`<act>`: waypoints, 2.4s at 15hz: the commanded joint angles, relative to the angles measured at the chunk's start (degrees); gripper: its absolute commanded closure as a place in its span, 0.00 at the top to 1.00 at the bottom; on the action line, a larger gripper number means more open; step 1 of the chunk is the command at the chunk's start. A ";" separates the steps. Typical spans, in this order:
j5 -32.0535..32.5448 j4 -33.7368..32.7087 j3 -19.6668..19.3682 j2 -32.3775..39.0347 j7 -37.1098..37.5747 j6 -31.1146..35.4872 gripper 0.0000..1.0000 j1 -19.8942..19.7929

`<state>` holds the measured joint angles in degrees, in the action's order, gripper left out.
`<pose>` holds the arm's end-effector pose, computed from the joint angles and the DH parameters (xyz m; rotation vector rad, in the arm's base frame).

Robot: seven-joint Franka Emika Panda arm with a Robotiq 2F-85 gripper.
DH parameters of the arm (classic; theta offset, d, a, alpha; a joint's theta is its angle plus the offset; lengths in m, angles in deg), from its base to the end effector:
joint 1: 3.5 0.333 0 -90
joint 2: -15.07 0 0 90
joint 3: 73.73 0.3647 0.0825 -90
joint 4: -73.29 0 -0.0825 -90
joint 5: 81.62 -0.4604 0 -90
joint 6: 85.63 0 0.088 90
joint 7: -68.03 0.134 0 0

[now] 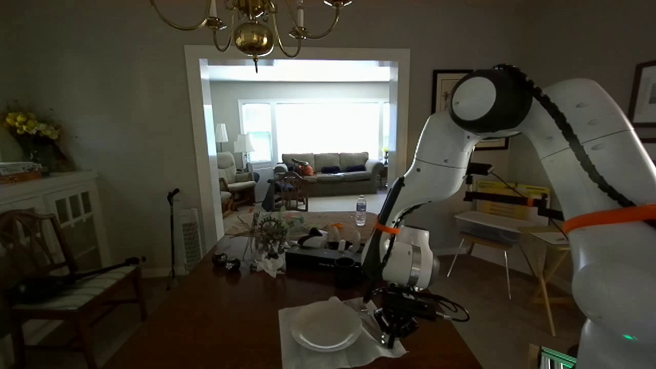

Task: Move the white towel to the left.

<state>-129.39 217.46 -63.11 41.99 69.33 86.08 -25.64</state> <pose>0.4441 -0.1263 0.0423 -2.5286 1.5007 -0.0040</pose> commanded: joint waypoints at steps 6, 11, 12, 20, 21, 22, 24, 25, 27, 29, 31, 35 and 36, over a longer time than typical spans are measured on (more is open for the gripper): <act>1.23 3.16 -3.75 1.92 5.74 -1.10 0.00 7.37; 0.48 4.75 -3.70 1.41 6.48 -1.12 0.00 7.63; 0.30 5.10 -3.63 1.30 6.57 -1.12 0.00 7.42; -0.88 5.79 -2.28 1.36 6.93 -0.97 0.00 6.73; -0.93 5.91 -2.25 1.30 7.00 -0.75 0.00 6.78; -1.08 5.92 -2.14 1.19 7.01 -0.57 0.00 6.71; -1.15 6.23 -2.17 -0.47 7.50 -0.87 0.26 6.89; -1.39 6.39 -1.91 -1.70 7.39 -1.12 0.28 6.62; -1.74 7.10 -1.33 -5.06 7.25 -2.14 0.40 6.24; -1.55 7.45 -1.01 -6.36 7.72 -2.53 0.55 6.81; -1.20 7.19 -0.67 -6.74 8.45 -2.65 0.71 7.48; -0.54 7.22 0.02 -8.63 10.02 -3.09 0.99 8.56; -0.34 7.52 0.02 -9.57 10.46 -3.40 1.00 8.82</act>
<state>-130.06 223.46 -63.06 36.10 77.72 84.89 -17.94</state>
